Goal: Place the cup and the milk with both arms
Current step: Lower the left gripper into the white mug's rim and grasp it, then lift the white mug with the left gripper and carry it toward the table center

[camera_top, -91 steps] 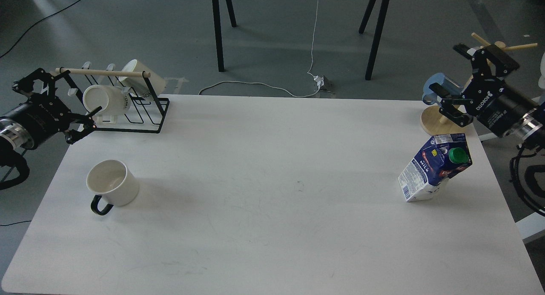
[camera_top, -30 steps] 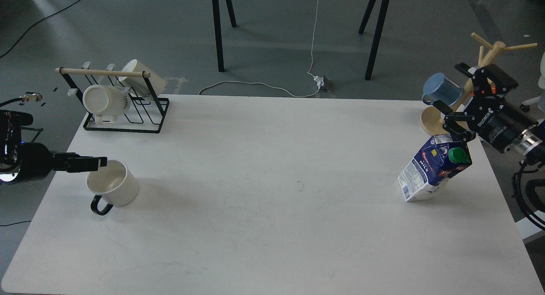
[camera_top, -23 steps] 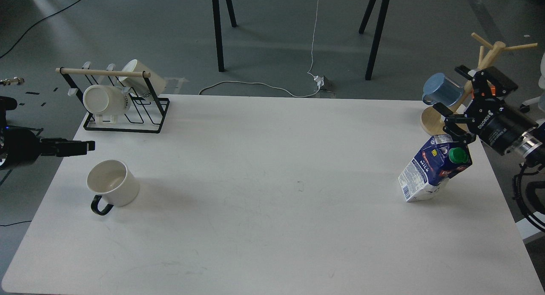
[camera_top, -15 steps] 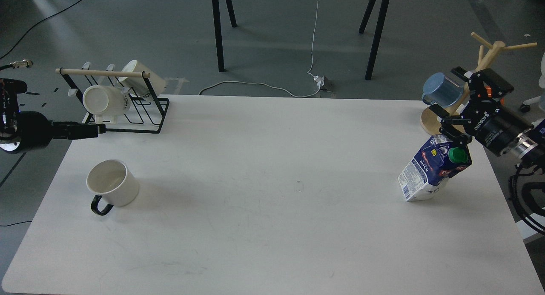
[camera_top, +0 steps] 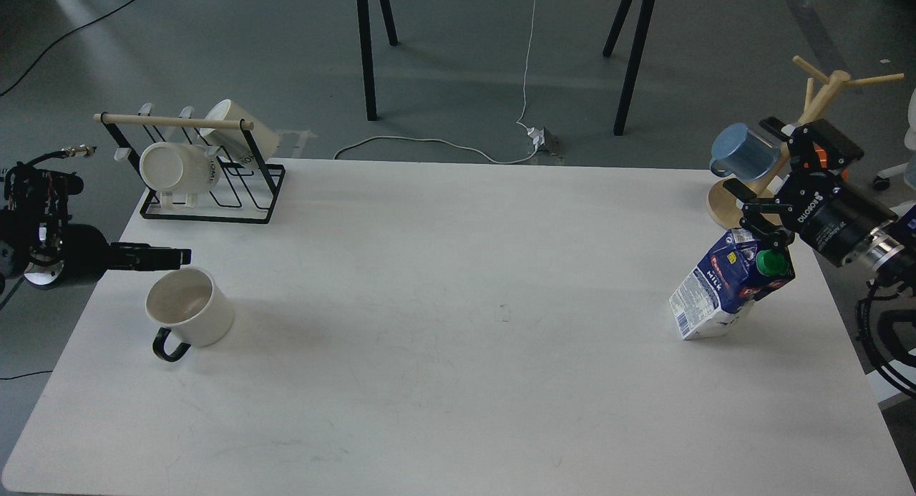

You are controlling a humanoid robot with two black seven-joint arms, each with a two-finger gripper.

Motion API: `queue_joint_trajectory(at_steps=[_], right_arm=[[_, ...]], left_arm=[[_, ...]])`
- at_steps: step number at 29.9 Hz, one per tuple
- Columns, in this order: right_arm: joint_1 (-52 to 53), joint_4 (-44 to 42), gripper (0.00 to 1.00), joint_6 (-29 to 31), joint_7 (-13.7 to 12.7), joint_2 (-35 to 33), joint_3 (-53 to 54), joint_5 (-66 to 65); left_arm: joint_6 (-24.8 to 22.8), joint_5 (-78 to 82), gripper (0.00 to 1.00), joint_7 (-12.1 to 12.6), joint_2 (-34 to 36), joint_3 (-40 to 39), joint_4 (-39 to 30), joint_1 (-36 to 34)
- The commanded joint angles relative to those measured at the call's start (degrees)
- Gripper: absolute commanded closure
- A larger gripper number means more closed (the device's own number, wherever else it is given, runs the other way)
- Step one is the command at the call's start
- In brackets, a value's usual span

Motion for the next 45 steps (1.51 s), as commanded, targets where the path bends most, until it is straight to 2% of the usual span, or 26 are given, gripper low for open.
queue_joint_trajectory(at_steps=[1,7,25,28,32,34,35,36,37,40,41,45], right_arm=[[0.00,0.00,0.01,-0.01,-0.02,0.09,-0.10,-0.01],[-0.27,0.09,0.01,-0.01,-0.02,0.00,-0.18,-0.01],[-0.62,0.18,0.01,-0.01,-0.02,0.09,-0.54,-0.01],[-0.62,0.18,0.01,-0.01,-0.02,0.09,-0.54,-0.01],[-0.79,0.26,0.01,-0.01,-0.02,0.09,-0.45,-0.01],[-0.79,0.26,0.01,-0.01,-0.02,0.09,-0.36,-0.01],[-0.79,0.26,0.01,-0.01,-0.02,0.09,-0.36,-0.01],[-0.79,0.26,0.01,-0.01,-0.02,0.09,-0.27,-0.01],[-0.88,0.26,0.01,-0.01,-0.02,0.09,-0.27,-0.01],[-1.41,0.26,0.01,-0.01,-0.02,0.00,-0.18,-0.01],[-1.41,0.26,0.01,-0.01,-0.02,0.09,-0.18,-0.01],[-1.50,0.26,0.01,-0.01,-0.02,0.09,-0.10,-0.01]], left_arm=[[0.00,-0.08,0.00,0.01,-0.27,0.09,1.55,0.06],[0.00,-0.08,0.00,0.01,-2.55,0.18,4.10,0.15],[0.00,-0.08,0.00,0.01,-2.82,1.06,4.10,3.49],[0.00,-0.08,0.04,0.01,-2.90,2.81,4.19,3.57],[0.00,-0.08,0.27,0.01,-2.82,5.97,4.10,3.58],[0.00,-0.08,0.47,0.01,-2.82,6.33,4.19,3.66],[0.00,-0.16,0.64,0.01,-2.82,6.33,4.19,3.66],[0.00,-0.77,0.72,0.01,-3.08,5.90,4.36,3.75],[0.00,-0.87,0.72,0.01,-3.52,5.72,4.80,3.75],[0.05,-1.39,0.92,0.01,-4.75,5.80,5.24,3.84],[2.23,-1.57,0.96,0.01,-4.66,6.07,5.24,3.93],[3.30,-1.75,1.00,0.01,-4.23,6.16,5.24,3.84]])
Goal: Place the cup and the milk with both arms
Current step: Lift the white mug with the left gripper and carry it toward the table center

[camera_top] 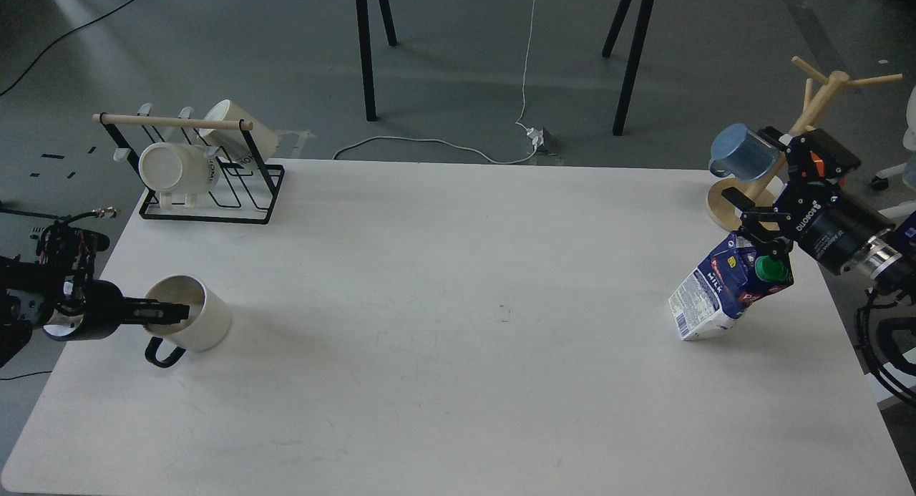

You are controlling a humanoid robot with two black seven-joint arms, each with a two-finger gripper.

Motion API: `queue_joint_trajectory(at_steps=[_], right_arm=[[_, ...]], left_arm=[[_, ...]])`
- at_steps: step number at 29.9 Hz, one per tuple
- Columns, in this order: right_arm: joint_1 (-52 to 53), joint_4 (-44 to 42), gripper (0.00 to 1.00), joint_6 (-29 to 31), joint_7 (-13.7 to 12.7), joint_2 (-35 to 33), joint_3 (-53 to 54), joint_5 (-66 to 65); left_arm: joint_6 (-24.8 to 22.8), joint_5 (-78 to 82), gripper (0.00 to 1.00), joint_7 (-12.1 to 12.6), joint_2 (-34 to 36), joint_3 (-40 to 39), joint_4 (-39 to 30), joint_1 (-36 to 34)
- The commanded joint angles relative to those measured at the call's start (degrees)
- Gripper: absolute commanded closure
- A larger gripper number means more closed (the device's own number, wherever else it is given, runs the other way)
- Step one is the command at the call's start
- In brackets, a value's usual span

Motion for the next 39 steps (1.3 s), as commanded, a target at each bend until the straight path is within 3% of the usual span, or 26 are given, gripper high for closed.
queue_joint_trajectory(at_steps=[1,7,14,19,25,32,39], right_arm=[[-0.12,-0.09,0.01,0.00,0.00,0.01,0.11,0.00],[-0.12,-0.10,0.01,0.00,0.00,0.01,0.29,0.08],[-0.03,-0.27,0.01,0.00,0.00,0.01,0.64,0.26],[0.23,-0.89,0.01,0.00,0.00,-0.07,4.85,1.31],[0.32,-0.18,0.01,0.00,0.00,-0.78,7.05,11.50],[-0.03,-0.53,0.01,0.00,0.00,-0.43,7.41,15.10],[-0.12,-0.62,0.01,0.00,0.00,0.19,7.14,20.56]], left_arm=[[0.79,-0.20,1.00,0.00,0.59,0.00,-0.10,-0.03],[2.90,-3.09,1.00,0.00,2.88,-0.61,-0.80,-0.64],[2.37,-3.36,1.00,0.00,2.71,-0.79,-1.33,-6.88],[-1.04,-3.89,1.00,0.00,1.83,-0.88,-8.87,-13.20],[-2.69,-5.73,1.00,0.00,-10.03,-0.35,-13.10,-16.03],[-2.69,-5.12,1.00,0.00,-17.50,4.12,-19.96,-15.41],[-2.69,0.14,1.00,0.00,-23.04,8.97,-19.70,-15.24]])
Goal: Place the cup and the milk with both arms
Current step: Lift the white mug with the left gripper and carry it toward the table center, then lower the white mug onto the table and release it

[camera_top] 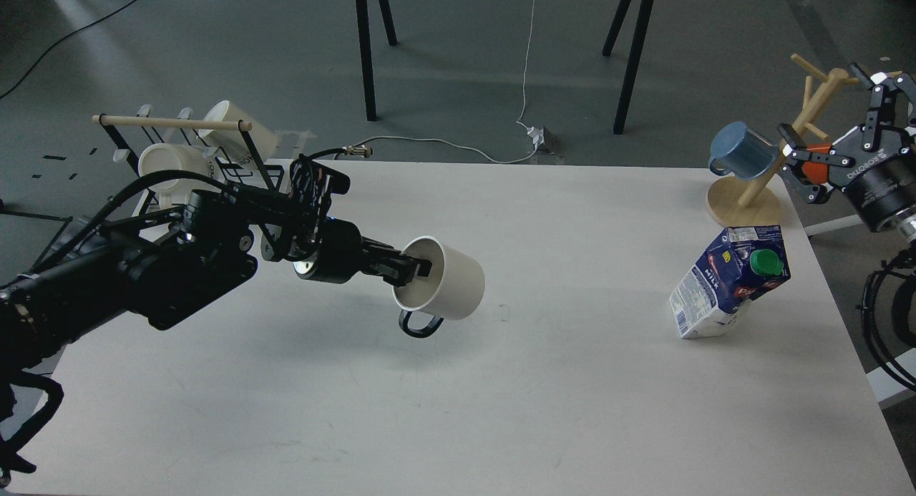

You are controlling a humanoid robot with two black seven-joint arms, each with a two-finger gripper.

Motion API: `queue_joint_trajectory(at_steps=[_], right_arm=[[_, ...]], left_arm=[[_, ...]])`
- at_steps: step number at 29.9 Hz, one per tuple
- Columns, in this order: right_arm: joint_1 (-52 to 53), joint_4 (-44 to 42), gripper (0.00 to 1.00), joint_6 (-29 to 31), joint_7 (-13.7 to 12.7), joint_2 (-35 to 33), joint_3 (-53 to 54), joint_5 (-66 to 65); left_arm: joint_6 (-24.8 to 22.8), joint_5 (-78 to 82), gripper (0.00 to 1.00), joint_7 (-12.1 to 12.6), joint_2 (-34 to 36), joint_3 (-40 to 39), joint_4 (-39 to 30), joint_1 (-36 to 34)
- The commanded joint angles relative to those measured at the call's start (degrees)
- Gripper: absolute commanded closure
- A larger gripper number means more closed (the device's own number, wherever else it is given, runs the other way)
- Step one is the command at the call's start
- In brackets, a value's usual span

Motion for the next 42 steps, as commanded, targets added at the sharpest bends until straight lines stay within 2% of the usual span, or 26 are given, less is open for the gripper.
queue_joint_trajectory(at_steps=[1,7,32,37,42], right_arm=[[0.00,0.02,0.01,0.01,-0.01,0.64,0.12,0.67],[0.00,-0.24,0.01,0.01,-0.01,1.18,0.12,0.50],[-0.79,-1.74,0.01,0.01,-0.01,1.35,-0.49,0.50],[-0.88,-1.74,0.01,0.01,-0.01,1.35,-0.58,0.50],[-0.88,-1.74,0.01,0.01,-0.01,1.35,-0.58,0.50]], left_arm=[[0.01,3.35,1.00,-0.01,-3.12,0.55,0.77,0.27],[0.01,5.12,1.00,-0.01,-6.56,0.47,4.02,3.08],[0.01,9.34,0.94,-0.01,-5.86,0.73,4.02,3.61],[0.01,9.78,0.92,-0.01,-5.60,1.08,4.11,3.70],[0.01,9.95,0.81,-0.01,-5.24,1.08,4.11,3.78]])
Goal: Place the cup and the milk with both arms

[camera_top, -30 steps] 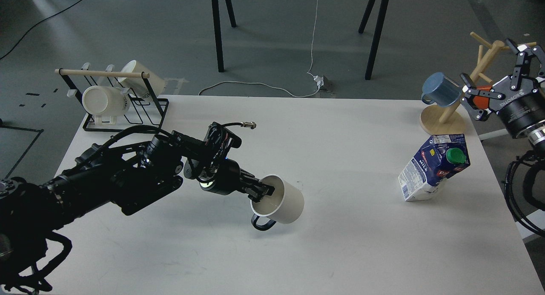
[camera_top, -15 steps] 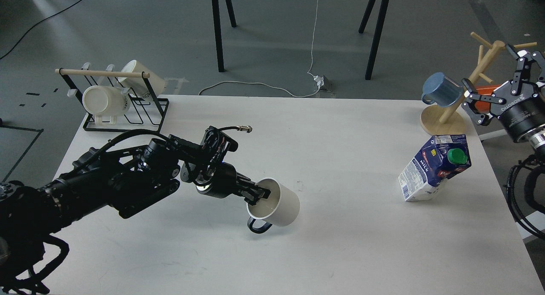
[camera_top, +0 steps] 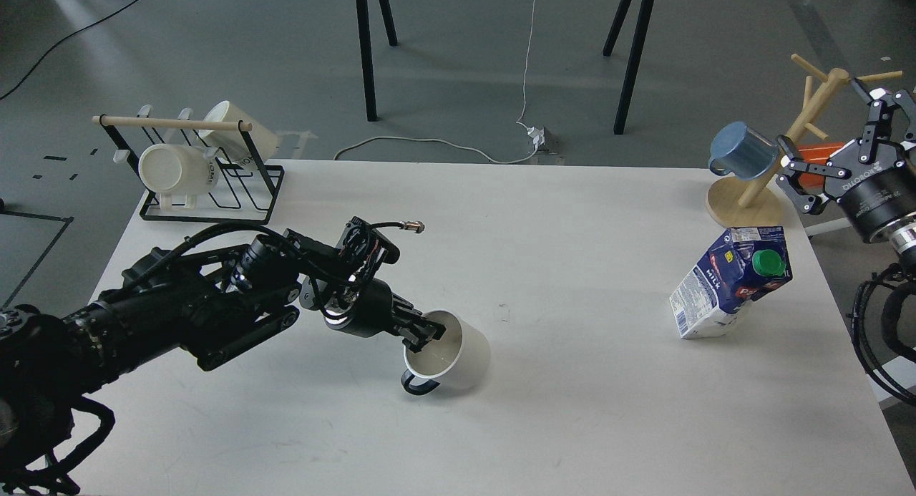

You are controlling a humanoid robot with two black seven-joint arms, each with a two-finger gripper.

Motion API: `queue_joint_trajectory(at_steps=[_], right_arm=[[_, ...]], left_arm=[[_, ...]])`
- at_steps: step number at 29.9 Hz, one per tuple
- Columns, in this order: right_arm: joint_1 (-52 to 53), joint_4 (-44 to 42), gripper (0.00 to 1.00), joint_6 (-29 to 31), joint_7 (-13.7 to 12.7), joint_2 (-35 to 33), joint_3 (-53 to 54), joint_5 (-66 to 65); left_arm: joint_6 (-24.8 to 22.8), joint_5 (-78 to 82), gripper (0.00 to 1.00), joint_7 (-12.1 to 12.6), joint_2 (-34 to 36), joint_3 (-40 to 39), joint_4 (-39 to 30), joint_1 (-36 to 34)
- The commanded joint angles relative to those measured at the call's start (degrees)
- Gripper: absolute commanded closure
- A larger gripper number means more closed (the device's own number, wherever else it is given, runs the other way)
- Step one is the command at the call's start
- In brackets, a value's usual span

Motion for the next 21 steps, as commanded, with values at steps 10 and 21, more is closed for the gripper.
queue_joint_trajectory(at_steps=[10,21], right_arm=[[-0.53,0.09,0.01,0.00,0.00,0.00,0.02,0.00],[-0.53,0.35,0.01,0.00,0.00,-0.62,0.02,-0.70]], left_arm=[[0.00,-0.03,0.71,0.00,0.12,0.01,-0.01,0.11],[0.00,-8.10,0.04,0.00,3.72,-2.80,-0.09,-0.07]])
